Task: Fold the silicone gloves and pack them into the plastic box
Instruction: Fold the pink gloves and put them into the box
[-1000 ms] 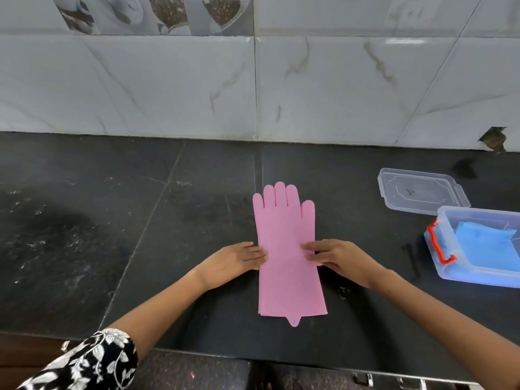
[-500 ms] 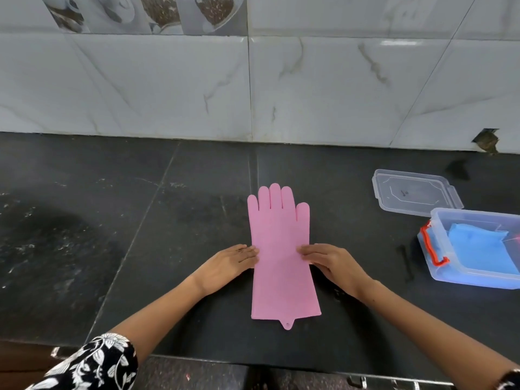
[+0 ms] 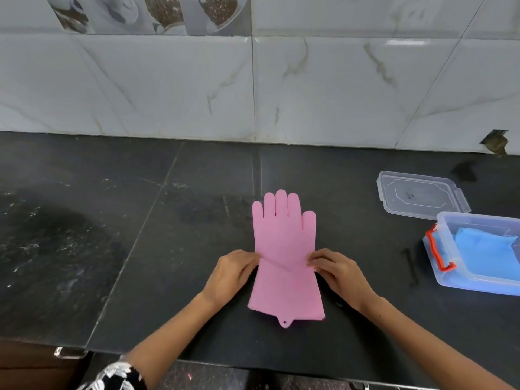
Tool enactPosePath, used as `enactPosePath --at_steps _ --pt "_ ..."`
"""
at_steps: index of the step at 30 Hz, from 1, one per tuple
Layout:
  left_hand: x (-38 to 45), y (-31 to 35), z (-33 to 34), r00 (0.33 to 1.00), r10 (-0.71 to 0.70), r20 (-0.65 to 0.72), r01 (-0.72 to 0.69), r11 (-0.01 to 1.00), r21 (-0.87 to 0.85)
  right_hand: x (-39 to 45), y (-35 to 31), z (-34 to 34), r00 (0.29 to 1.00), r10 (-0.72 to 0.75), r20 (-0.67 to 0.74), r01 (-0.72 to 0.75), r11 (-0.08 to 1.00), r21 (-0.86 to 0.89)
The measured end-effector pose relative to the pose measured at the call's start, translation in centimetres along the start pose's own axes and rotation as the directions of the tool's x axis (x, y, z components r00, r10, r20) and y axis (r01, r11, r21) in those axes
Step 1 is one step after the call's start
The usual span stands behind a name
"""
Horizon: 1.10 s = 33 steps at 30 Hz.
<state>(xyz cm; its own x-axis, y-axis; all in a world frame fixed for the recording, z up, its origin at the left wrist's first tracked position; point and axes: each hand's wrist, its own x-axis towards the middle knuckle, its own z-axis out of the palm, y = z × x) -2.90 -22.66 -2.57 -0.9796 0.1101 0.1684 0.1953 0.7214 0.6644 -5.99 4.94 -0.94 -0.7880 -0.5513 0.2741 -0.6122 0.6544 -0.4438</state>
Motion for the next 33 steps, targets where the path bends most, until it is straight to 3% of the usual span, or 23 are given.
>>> enactPosePath --at_steps 2,4,7,11,13,16,18,20,23,27,31,33 --pt "0.2 1.2 -0.1 0.975 -0.171 -0.142 0.144 0.972 -0.184 1.1 -0.5 0.2 0.972 0.209 -0.104 -0.194 0.971 0.142" --pt "1.4 3.2 0.3 0.904 -0.360 -0.233 0.294 0.916 -0.274 3.0 -1.1 0.3 0.866 0.477 -0.149 -0.431 0.864 0.259" --pt "3.3 5.0 0.3 0.801 -0.572 -0.179 0.489 0.796 -0.356 5.1 -1.7 0.7 0.713 0.698 -0.065 -0.663 0.702 0.260" --pt "4.8 5.4 -0.6 0.702 -0.710 -0.053 0.645 0.666 -0.375 6.0 -1.4 0.4 0.621 0.783 -0.008 -0.737 0.588 0.332" --pt "5.7 5.2 -1.1 0.646 -0.763 0.022 0.713 0.594 -0.373 6.1 -1.5 -0.1 0.667 0.745 -0.025 -0.697 0.636 0.332" --pt "6.5 5.0 -1.5 0.616 -0.784 0.079 0.762 0.567 -0.312 5.7 -1.1 -1.2 0.817 0.572 -0.076 -0.531 0.797 0.287" --pt "6.8 5.1 -1.4 0.620 -0.781 0.074 0.766 0.582 -0.275 5.4 -0.5 -2.1 0.918 0.392 -0.055 -0.385 0.916 0.113" --pt "6.9 5.2 -1.3 0.629 -0.774 0.070 0.766 0.602 -0.226 5.6 0.0 -3.0 0.964 0.260 -0.057 -0.261 0.965 -0.007" --pt "6.8 4.8 -1.2 0.659 -0.749 0.070 0.745 0.637 -0.197 7.0 0.4 -3.7 0.962 0.250 -0.106 -0.240 0.966 0.099" --pt "5.8 4.7 -0.9 0.702 -0.711 0.033 0.698 0.679 -0.226 10.0 0.6 -3.5 0.938 0.343 -0.050 -0.306 0.888 0.343" --pt "4.1 4.9 -0.1 0.753 -0.653 -0.079 0.608 0.737 -0.295 12.1 0.8 -2.2 0.800 0.599 -0.028 -0.568 0.771 0.287" --pt "3.5 4.9 0.3 0.759 -0.638 -0.132 0.575 0.751 -0.324 12.3 0.6 -1.6 0.763 0.646 0.002 -0.630 0.743 0.226"
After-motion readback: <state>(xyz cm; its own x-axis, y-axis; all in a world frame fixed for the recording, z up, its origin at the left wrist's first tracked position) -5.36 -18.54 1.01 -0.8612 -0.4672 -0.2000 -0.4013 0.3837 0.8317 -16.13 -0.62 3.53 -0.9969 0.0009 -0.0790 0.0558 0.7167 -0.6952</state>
